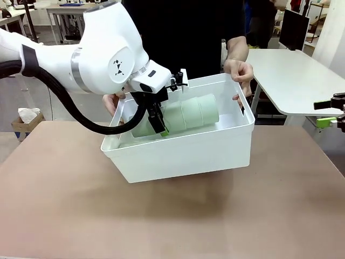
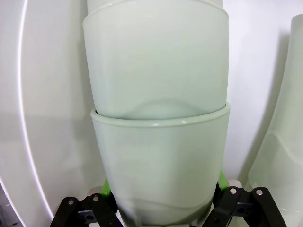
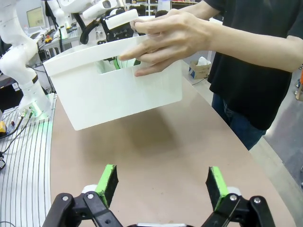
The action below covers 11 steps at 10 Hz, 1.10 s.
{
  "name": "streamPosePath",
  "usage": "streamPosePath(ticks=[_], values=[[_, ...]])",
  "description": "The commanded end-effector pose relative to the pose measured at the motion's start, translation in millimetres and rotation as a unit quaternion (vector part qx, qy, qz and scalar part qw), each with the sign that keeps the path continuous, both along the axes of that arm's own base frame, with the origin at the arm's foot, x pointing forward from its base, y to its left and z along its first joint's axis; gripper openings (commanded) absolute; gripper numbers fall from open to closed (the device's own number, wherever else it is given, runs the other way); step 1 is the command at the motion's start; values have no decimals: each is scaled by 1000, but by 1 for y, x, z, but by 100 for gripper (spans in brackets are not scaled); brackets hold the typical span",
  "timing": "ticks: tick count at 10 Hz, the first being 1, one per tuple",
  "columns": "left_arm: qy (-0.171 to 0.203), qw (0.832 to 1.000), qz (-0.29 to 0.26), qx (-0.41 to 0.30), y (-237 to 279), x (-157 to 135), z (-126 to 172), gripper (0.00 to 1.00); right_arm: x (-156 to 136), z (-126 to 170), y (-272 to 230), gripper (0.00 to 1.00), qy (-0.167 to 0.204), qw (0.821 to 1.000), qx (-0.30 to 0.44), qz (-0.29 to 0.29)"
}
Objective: Stack the cups and store them in the basket.
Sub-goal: Place the stack of Reusable plastic cups into the Pantry Basket.
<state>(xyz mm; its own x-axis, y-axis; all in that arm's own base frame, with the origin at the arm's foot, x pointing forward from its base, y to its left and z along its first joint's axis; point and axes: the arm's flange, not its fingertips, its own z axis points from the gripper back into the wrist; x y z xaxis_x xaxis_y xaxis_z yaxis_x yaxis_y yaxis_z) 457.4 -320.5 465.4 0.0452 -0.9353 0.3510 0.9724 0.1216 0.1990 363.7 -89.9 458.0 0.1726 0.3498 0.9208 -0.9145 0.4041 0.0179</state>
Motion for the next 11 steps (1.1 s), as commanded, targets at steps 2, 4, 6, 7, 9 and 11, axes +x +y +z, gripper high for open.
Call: streamPosePath(ticks=[2,4,6,7,9,11], values=[[5,1000,4,-7,-7,6,1,87,3,2,0,100,-5,1000,1,-1],[16,1000,5,-7,-9,7,-5,87,3,2,0,100,-5,1000,1,-1],[15,1000,2,-7,-11,6,-8,100,3,2,0,100,-5,1000,1,-1],[13,1000,1,-8,-11,6,-8,100,3,2,0,100,-5,1000,1,-1],[14,1000,-3,-9,-12,5,-6,100,3,2,0,100,-5,1000,1,-1],[18,1000,-7,-13,-10,3,2,100,3,2,0,100,-5,1000,1,-1]])
